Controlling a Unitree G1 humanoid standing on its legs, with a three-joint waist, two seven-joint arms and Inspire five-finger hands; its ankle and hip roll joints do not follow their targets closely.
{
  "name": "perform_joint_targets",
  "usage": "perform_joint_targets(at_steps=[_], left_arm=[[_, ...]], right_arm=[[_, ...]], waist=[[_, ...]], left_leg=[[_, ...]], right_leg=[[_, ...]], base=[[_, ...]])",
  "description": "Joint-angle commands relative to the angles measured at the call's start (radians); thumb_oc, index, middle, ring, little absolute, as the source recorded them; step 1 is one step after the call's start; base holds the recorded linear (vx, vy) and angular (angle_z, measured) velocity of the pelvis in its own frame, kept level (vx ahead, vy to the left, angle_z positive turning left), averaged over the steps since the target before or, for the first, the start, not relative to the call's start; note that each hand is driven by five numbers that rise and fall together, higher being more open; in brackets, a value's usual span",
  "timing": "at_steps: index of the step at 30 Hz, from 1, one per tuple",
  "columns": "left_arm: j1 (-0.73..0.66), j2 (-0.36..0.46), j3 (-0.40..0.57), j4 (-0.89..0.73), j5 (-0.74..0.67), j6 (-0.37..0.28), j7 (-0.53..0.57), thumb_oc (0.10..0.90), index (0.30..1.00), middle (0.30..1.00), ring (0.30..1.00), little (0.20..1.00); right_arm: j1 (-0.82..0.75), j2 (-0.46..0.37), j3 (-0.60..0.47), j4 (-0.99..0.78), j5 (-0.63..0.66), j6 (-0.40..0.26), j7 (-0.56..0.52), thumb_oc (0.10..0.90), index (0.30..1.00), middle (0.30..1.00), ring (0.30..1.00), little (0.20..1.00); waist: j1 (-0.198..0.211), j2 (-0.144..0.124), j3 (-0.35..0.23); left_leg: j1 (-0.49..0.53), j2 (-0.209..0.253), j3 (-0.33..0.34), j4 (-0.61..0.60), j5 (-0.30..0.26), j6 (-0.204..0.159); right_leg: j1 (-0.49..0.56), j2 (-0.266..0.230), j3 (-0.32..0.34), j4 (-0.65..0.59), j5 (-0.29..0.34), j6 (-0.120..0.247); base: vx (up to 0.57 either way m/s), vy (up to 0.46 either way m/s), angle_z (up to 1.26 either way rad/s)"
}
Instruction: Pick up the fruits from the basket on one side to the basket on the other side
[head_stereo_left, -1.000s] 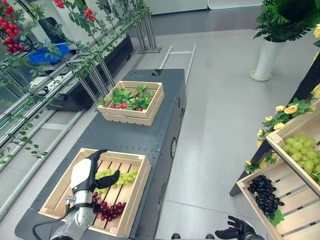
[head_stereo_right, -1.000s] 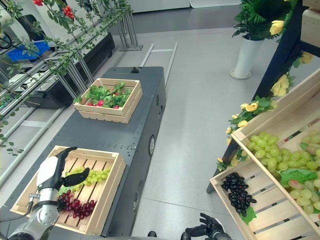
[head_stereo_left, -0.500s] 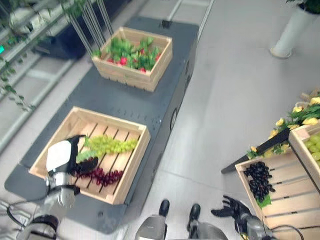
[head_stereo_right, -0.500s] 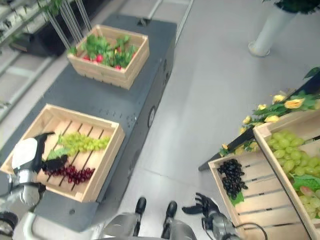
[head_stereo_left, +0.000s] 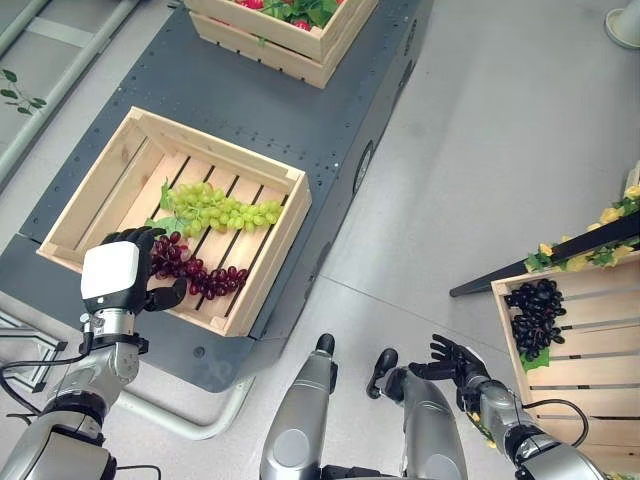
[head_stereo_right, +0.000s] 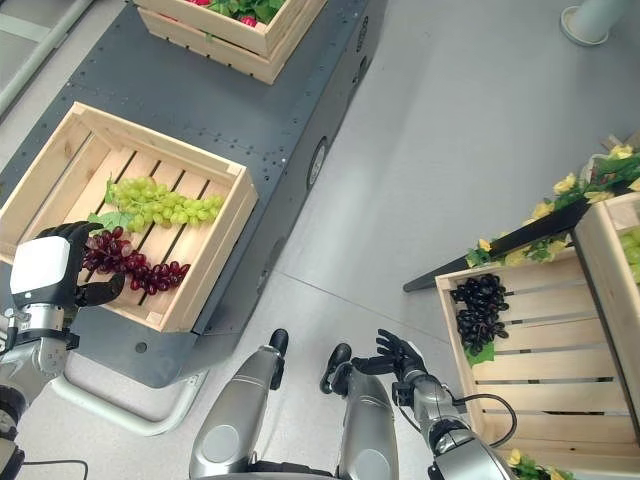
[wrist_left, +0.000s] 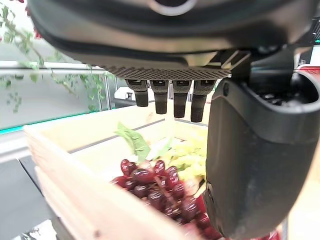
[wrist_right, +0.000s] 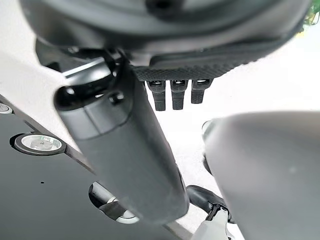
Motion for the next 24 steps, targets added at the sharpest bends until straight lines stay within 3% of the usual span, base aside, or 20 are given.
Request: perform_joint_targets(at_steps=[1, 11, 16, 24], left_arm=[[0.014, 0.108, 0.064, -0.023, 0.007, 0.014, 0.121, 0.800, 0.900, 0.900, 0.900, 0.900], [-0.038, 0.174, -0.023, -0.070, 0.042, 0.009, 0.039, 0.800, 0.900, 0.900, 0.900, 0.900], [-0.087, 0.219, -0.058, -0.096, 0.056, 0.006, 0.047, 0.800, 0.900, 0.900, 0.900, 0.900], [-0.185, 0.320, -0.147, -0.179, 0.089, 0.029, -0.102, 0.800, 0.900, 0.900, 0.900, 0.900]], right_arm=[[0.034, -0.075, 0.000, -0.050, 0.031, -0.041, 0.017, 0.800, 0.900, 0.900, 0.900, 0.900], [-0.006, -0.112, 0.032, -0.081, 0.016, -0.050, 0.041, 0.800, 0.900, 0.900, 0.900, 0.900], [-0.029, -0.119, 0.041, -0.087, 0.032, -0.057, 0.046, 0.800, 0.900, 0.900, 0.900, 0.900], [-0.042, -0.126, 0.045, -0.099, 0.049, -0.058, 0.047, 0.800, 0.900, 0.900, 0.900, 0.900]], waist=[[0.000, 0.021, -0.031], [-0.008, 0.027, 0.014], [-0.001, 0.017, 0.033], [0.007, -0.008, 0.035]], left_leg=[[-0.046, -0.034, 0.075, 0.067, -0.047, 0.077], [-0.137, -0.031, 0.091, 0.118, -0.047, 0.081], [-0.160, -0.026, 0.087, 0.121, -0.042, 0.081], [-0.186, -0.017, 0.064, 0.118, -0.036, 0.077]], right_leg=[[0.070, 0.012, -0.029, 0.073, -0.056, -0.055], [-0.029, 0.023, -0.004, 0.140, -0.062, -0.053], [-0.054, 0.027, -0.007, 0.152, -0.061, -0.051], [-0.073, 0.035, -0.017, 0.148, -0.051, -0.042]], base=[[-0.04, 0.128, -0.01], [-0.03, 0.062, -0.03], [0.00, 0.000, 0.00], [0.01, -0.007, 0.03]])
